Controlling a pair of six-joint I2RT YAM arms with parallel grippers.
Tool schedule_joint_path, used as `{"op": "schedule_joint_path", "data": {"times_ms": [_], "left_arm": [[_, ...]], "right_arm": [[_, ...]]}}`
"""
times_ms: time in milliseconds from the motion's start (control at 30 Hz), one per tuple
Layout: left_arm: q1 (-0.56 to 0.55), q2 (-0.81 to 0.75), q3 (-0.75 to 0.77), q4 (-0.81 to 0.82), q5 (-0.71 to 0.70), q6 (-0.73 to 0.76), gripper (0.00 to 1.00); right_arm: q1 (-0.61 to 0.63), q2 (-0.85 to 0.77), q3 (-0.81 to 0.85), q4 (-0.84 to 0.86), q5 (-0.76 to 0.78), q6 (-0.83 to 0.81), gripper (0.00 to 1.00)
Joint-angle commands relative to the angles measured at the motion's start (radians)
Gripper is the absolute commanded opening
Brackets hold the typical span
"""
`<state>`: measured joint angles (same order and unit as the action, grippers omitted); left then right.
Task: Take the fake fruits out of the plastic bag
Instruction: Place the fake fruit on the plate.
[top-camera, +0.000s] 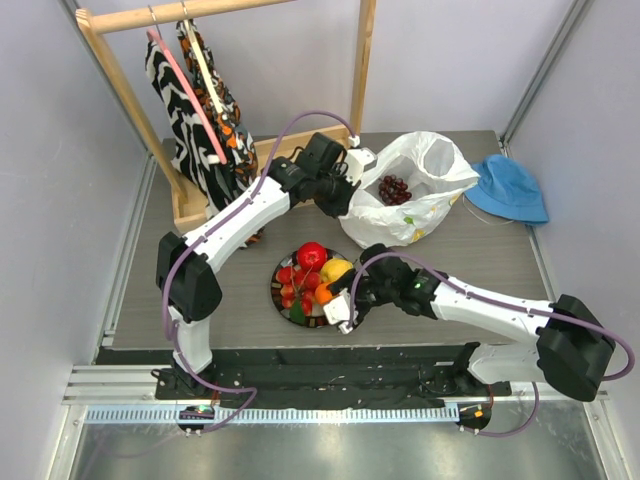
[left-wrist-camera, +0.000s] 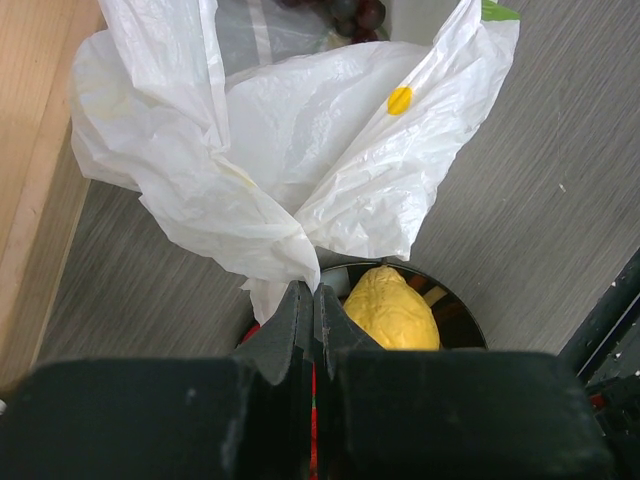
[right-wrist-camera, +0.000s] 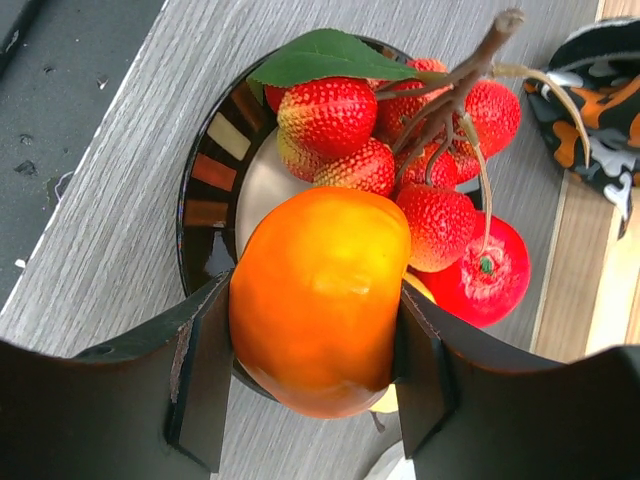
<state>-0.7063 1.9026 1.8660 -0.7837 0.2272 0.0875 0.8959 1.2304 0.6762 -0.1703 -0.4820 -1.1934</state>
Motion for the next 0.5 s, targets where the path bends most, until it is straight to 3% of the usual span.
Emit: {"op": "schedule_joint_path", "data": {"times_ms": [0,333,367,400,467], "left_arm": [[0.005,-0.062,-0.008,0.003,0.004,0.006,0.00],[0.005,-0.053,-0.010,0.004,0.014,0.001,0.00],[0.005,-0.051,-0.008,0.004,0.014,0.001,0.00],[0.005,-0.050,-0.010,0.004,0.014,0.000,0.00],[0.005,-0.054,-0.011,0.004,0.017,-0.002,0.00]], "right_arm": [[0.009,-0.009,-0.020,0.051,-0.043,-0.067,0.40],[0.009,0.096,-0.153,0.377,0.074,-0.112,0.44],[0.011,0.099,-0.171,0.400,0.080,-0.112,0.47],[0.011,0.100,-0.187,0.431,0.092,-0.100,0.63],[0.012,0.083,-0.231,0.535,0.102,-0.072,0.76]]}}
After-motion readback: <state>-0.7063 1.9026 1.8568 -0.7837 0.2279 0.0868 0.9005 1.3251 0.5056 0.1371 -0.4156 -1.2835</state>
